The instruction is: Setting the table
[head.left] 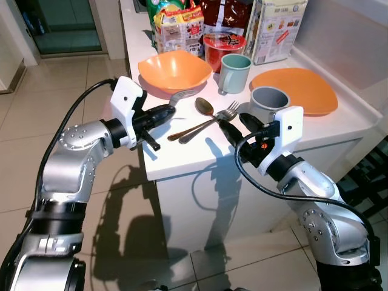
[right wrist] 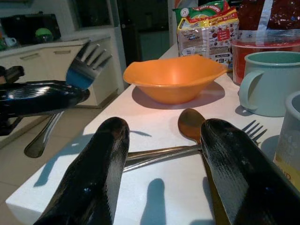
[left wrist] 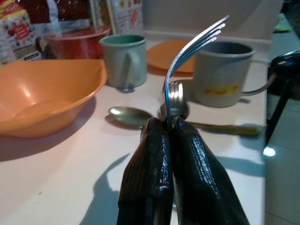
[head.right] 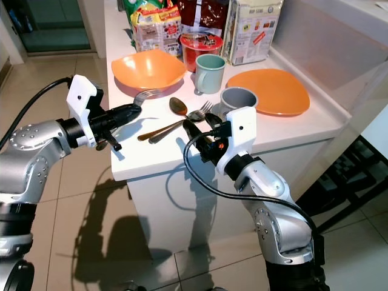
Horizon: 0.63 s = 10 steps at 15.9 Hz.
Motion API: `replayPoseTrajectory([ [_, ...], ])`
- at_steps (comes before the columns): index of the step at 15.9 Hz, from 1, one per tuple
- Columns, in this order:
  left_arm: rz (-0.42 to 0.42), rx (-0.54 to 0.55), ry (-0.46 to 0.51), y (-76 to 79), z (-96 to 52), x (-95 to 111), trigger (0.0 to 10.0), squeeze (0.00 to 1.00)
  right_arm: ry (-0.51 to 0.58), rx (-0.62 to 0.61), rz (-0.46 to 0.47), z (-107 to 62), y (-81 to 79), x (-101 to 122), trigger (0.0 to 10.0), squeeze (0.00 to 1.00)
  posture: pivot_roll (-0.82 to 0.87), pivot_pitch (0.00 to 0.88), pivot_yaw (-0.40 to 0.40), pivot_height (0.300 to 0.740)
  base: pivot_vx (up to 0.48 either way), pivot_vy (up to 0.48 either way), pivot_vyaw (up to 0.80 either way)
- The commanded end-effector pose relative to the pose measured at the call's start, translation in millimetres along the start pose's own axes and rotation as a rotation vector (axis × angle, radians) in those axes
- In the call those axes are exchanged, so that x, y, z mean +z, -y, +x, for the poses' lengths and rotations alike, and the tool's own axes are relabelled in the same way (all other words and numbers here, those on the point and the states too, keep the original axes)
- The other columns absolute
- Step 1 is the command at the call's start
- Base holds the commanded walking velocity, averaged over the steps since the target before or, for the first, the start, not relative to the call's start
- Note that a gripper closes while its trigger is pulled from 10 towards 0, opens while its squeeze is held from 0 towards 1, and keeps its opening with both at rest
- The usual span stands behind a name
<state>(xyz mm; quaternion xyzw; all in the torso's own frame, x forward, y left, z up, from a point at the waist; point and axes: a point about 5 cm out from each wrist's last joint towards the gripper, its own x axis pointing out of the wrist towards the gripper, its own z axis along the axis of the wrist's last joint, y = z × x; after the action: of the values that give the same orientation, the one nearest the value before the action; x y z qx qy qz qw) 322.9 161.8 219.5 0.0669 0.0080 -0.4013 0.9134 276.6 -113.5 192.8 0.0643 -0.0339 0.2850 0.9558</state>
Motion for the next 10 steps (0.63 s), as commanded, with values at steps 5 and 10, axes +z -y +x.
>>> replayPoseTrajectory([
  [5,-0.057,0.005,0.051,15.9,-22.4,22,0.0,0.00,0.041,-0.024,0.038,-3.5,1.9,5,10.0,0.00,0.06,0.000,-0.008,0.740,0.000,0.000,0.00],
  [10,-0.092,0.179,0.085,35.5,-35.6,26,0.0,0.00,0.072,-0.064,0.049,-7.6,-0.7,11,10.0,0.00,0.06,0.000,-0.011,0.740,0.000,0.000,0.00],
])
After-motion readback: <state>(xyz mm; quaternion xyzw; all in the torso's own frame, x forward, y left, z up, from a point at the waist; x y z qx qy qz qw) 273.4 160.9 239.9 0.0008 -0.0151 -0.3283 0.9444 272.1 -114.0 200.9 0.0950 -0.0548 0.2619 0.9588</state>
